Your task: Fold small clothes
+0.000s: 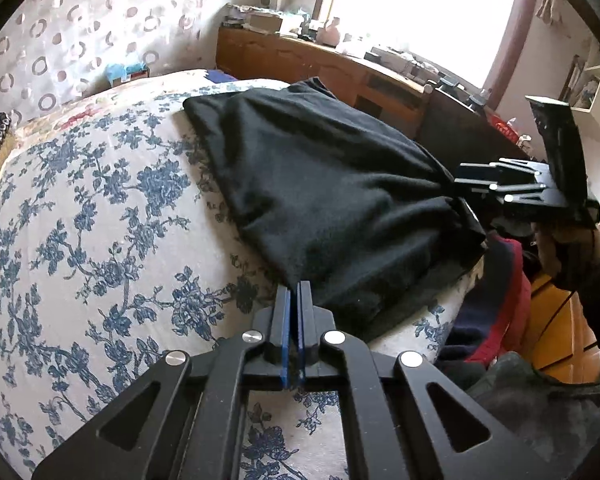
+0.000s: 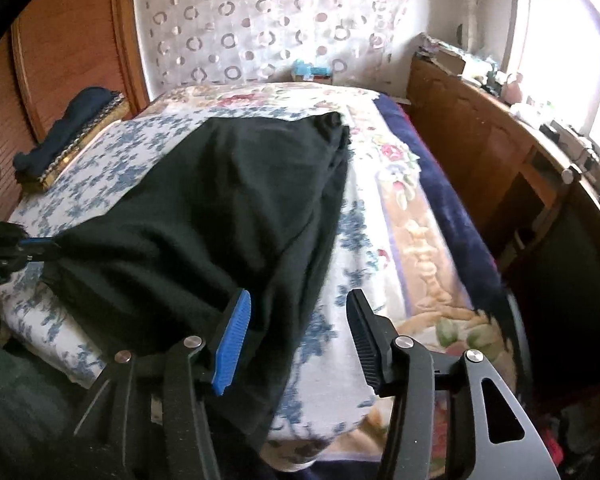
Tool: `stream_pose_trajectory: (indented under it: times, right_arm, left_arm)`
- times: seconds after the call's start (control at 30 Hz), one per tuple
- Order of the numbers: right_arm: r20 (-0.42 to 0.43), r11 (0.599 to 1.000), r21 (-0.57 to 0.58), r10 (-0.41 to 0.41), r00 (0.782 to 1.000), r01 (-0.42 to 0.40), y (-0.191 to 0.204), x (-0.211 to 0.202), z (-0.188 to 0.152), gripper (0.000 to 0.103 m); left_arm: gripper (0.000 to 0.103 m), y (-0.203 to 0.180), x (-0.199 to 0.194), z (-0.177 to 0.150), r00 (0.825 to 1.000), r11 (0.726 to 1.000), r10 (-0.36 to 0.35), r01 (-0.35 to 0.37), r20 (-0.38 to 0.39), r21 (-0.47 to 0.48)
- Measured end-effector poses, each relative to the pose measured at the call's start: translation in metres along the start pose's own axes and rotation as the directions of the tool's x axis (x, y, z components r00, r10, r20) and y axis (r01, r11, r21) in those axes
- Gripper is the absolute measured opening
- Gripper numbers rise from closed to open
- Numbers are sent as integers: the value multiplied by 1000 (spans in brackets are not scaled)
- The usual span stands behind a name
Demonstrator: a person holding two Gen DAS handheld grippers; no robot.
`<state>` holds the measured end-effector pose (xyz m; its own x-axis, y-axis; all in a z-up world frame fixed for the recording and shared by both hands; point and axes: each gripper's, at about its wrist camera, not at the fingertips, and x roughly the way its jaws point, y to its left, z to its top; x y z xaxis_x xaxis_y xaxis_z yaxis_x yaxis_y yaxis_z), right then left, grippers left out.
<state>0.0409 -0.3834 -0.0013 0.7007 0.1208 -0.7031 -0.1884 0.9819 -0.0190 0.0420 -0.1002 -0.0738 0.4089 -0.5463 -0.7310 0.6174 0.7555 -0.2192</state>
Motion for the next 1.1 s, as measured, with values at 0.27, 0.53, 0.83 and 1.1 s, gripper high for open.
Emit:
stream_pose_trajectory:
  times: [0.27,0.53,0.83,1.1]
  right_arm:
    - [-86,1000,2,15,996,-15,5,24,-14,52]
    - [-137,999,35,38,990,-34,-1,33,-16,52]
    - [-132,995,-36,86,987,-91,12,30,-18,29]
    - [-127,991,-52,118,985,-126,4,28,-17,8]
  left_arm:
    - [3,0,4,-2,1000,1000,14,-14,-10,2]
    - [3,-1,10,-3,999,1000,31,-31,-29,4]
    - [6,1,19,-3,998,999,29,-30,-58,-18]
    - [25,2,19,-2,998,1000,-16,14,-61,-26]
